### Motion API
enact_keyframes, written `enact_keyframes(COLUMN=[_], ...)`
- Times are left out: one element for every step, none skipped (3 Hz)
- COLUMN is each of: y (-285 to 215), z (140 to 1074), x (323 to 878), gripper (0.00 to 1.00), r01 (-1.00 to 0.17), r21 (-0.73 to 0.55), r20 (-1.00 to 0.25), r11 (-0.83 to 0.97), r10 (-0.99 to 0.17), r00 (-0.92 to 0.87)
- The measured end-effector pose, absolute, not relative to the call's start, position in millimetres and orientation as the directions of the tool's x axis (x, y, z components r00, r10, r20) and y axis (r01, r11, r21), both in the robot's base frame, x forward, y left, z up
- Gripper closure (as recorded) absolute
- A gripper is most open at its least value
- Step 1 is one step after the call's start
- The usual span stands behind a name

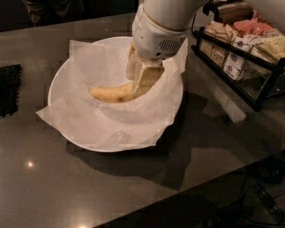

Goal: Pick banana from white bowl

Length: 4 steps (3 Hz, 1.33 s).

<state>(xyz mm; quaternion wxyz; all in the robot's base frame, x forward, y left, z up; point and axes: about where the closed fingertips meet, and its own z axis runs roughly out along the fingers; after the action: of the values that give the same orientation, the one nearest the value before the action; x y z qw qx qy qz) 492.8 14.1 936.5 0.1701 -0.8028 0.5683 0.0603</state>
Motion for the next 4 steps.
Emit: enact_keyframes(y=[17.4,16.9,18.1,18.9], z=[962.1,991.4,1016.6,1034.7], x=[490.9,479.4,459.2,439.0], gripper=[1.00,1.00,1.00,1.00], r01=[-0.908,-0.878,-0.843,-0.816], r21=[-0.270,-0.347,-0.415,-0.466], r20=[-0.315,-0.337,-0.345,-0.347], r11=[-0.319,-0.330,-0.342,-0.342], r10=[-0.862,-0.830,-0.798,-0.778], r00=[0.397,0.445,0.494,0.524])
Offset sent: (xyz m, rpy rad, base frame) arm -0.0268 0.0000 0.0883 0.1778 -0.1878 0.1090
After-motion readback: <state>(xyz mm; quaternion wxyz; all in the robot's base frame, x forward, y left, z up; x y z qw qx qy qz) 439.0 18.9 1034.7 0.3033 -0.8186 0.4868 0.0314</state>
